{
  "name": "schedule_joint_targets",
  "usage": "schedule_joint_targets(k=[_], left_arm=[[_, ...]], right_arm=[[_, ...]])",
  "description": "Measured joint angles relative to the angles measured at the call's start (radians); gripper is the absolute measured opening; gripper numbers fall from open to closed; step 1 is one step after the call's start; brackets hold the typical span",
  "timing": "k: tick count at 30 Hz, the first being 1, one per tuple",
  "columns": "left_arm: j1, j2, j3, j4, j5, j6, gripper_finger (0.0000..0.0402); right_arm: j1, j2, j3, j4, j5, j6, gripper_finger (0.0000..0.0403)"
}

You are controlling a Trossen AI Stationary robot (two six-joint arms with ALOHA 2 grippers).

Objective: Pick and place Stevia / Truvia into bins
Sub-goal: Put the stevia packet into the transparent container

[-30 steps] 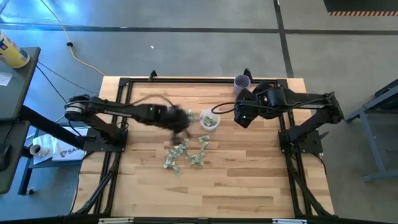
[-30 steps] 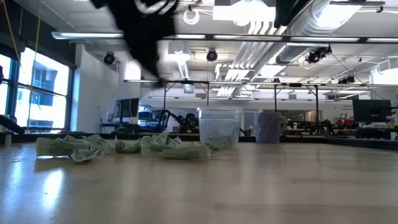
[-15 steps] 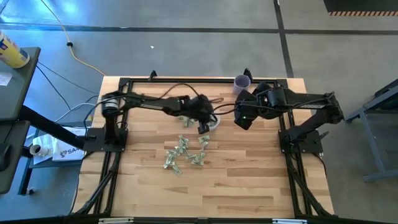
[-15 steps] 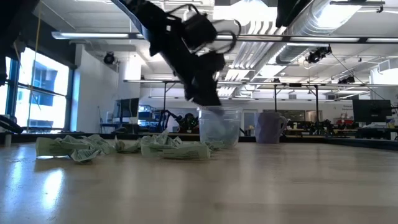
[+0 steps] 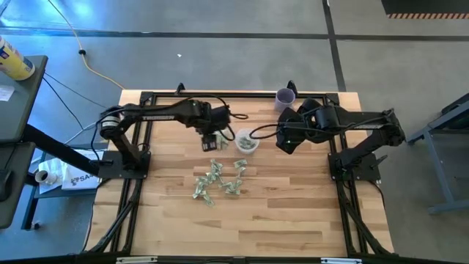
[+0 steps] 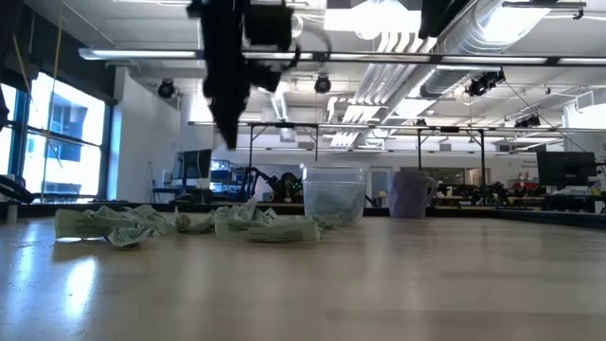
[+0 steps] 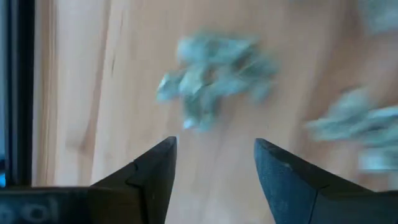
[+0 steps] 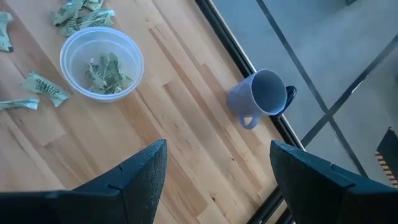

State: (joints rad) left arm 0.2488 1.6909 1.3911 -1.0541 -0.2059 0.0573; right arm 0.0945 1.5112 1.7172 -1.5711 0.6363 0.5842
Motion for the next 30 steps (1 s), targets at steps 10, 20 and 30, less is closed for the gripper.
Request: schedule_joint_targets(k=[10,20,30], left_arm=[[0.073,-0.019,-0.282,0.434,0.123,0.257,0.0253],[0.073,-0.018,-0.395,0.582,0.147,0.297,0.0252],[0.072,-0.018,-0.417,0.598,0.147,0.242,0.0252]], right_arm=[[-0.003,0.0,0.0,0.001,-0.042,0.017,0.0275],[-0.002,0.0,0.0,0.006,-0.037,0.043,0.0275],[0.002,0.043,-0.052,0.285,-0.206,-0.064,0.0275]])
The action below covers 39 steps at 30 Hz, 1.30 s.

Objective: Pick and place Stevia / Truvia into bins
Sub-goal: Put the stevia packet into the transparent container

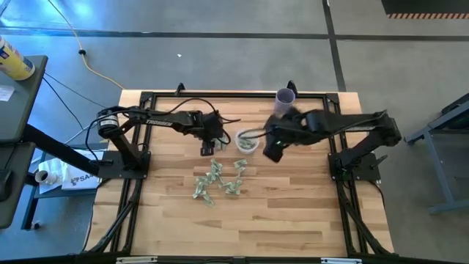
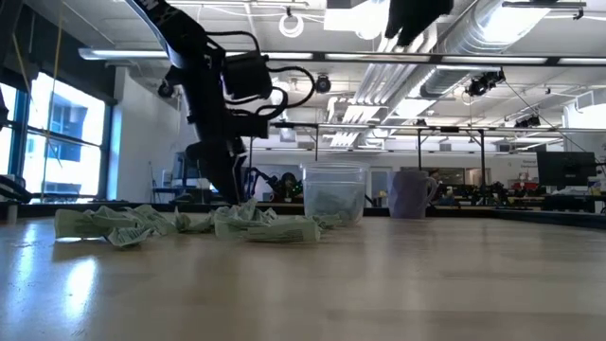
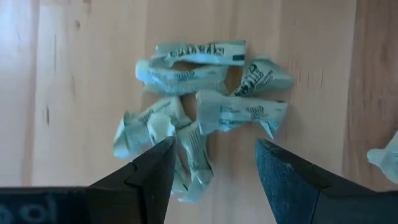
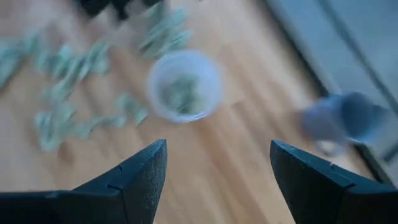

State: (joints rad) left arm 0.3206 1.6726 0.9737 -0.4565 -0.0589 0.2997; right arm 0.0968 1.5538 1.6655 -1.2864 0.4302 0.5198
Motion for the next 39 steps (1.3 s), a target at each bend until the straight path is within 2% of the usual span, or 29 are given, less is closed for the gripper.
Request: schedule_joint_targets(k=[4,9,12,15,20,23,28,32,39], left_arm=[[-0.003,0.0,0.016,-0.114,0.009,-0.076,0.0252],[-0.045,-0.025,0.03,-0.247,0.094,-0.239,0.0252],[-0.109,-0.063,0.03,-0.267,0.101,-0.296,0.0253],[-0.185,-0.117,0.031,-0.267,0.089,-0.335,0.0253],[-0.284,-0.208,0.03,-0.288,0.026,-0.431,0.0253],[-0.327,-0.257,0.031,-0.295,-0.001,-0.503,0.0253],[-0.376,-0.318,0.031,-0.337,-0.053,-0.601,0.0253],[-0.402,-0.336,0.03,-0.348,-0.102,-0.645,0.0253],[-0.409,-0.344,0.03,-0.372,-0.117,-0.686,0.0253]], right_arm=[[0.031,0.007,-0.191,0.231,-0.144,-0.162,0.0275],[0.085,0.02,-0.418,0.605,-0.239,-0.351,0.0275],[0.096,0.056,-0.497,0.843,-0.283,-0.467,0.0275],[0.084,0.124,-0.517,0.967,-0.295,-0.5,0.0275],[0.031,0.283,-0.456,0.976,-0.424,-0.571,0.0275],[0.013,0.372,-0.398,0.956,-0.438,-0.653,0.0275],[0.001,0.46,-0.295,0.789,-0.427,-0.752,0.0262],[0.0,0.488,-0.271,0.715,-0.385,-0.836,0.023],[0.0,0.524,-0.27,0.755,-0.438,-0.895,0.0143]])
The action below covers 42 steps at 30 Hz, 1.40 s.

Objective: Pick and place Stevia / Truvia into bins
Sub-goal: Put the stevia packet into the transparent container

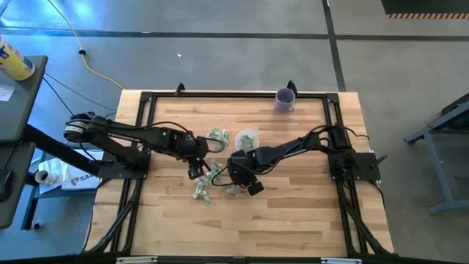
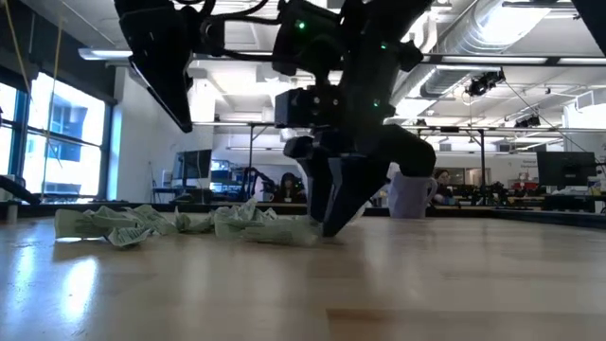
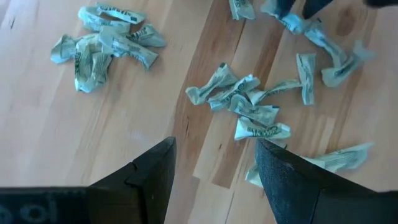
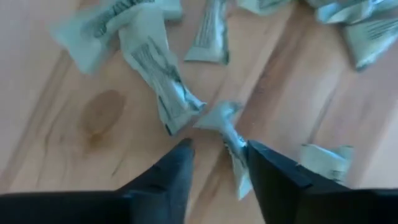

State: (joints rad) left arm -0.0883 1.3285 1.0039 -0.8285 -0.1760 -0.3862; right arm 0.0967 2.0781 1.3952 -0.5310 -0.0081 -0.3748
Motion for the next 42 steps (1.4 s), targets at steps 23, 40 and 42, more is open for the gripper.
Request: schedule_joint_targets(k=[23,40,42], left_arm=[[-0.036,0.0,0.0,0.091,-0.1,0.096,0.0253],[-0.036,0.0,0.0,0.059,-0.099,-0.039,0.0253],[-0.036,0.0,-0.001,0.055,-0.088,-0.042,0.0253]], right_arm=[[-0.144,-0.419,-0.004,-0.232,0.198,0.501,0.0003],[-0.377,-0.26,-0.004,-0.127,0.018,0.38,0.0118],[-0.369,-0.268,-0.004,-0.22,-0.012,0.393,0.0155]])
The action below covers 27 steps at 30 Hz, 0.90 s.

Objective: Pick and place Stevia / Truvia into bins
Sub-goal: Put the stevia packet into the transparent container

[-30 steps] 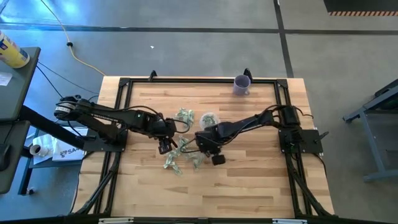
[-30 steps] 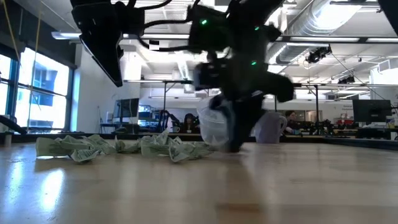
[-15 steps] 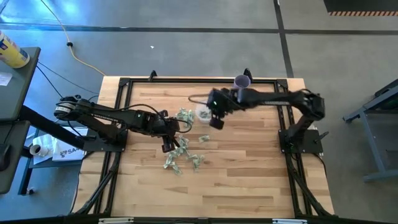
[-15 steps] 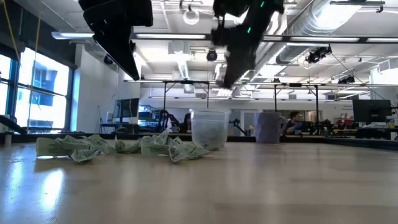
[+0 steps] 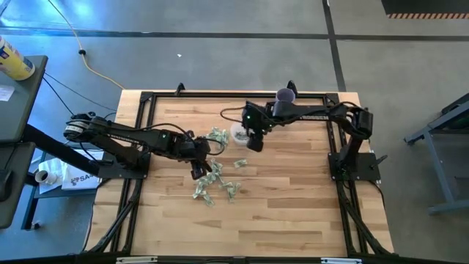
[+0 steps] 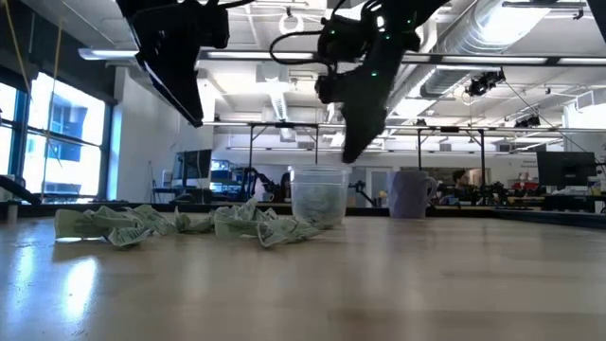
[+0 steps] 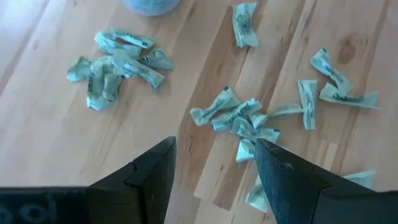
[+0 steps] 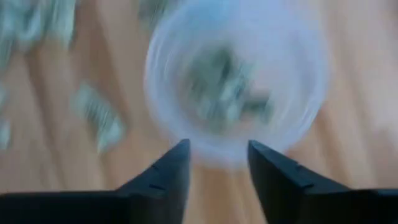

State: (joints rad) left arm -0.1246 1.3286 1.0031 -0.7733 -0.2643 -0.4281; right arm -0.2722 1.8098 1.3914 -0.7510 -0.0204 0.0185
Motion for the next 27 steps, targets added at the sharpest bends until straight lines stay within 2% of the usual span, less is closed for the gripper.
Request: schedule_joint_targets(k=[2,5,7,10,19,22,27], left_arm=[[0.0,0.0,-0.016,-0.009,0.054,-0.004,0.0253],[-0.001,0.001,-0.062,-0.022,0.15,-0.048,0.0253],[-0.001,0.001,-0.092,-0.006,0.18,-0.079,0.0253],[0.0,0.001,-0.114,0.022,0.175,-0.105,0.0253],[-0.001,0.001,-0.114,0.023,0.151,-0.127,0.0253],[-0.001,0.001,-0.116,-0.004,0.151,-0.127,0.0253],[-0.001,0.001,-0.116,-0.03,0.15,-0.128,0.0253]], right_arm=[[0.019,-0.015,0.0,-0.097,-0.016,-0.001,0.0193],[0.066,-0.033,0.0,-0.201,0.022,-0.033,0.0246],[0.097,-0.039,0.0,-0.201,0.038,-0.063,0.0274],[0.154,-0.03,0.0,-0.139,-0.004,-0.106,0.0298],[0.293,0.129,0.0,0.143,-0.011,-0.114,0.0304],[0.302,0.175,0.0,0.222,0.015,-0.112,0.0304],[0.273,0.224,0.002,0.26,-0.007,-0.1,0.0303]])
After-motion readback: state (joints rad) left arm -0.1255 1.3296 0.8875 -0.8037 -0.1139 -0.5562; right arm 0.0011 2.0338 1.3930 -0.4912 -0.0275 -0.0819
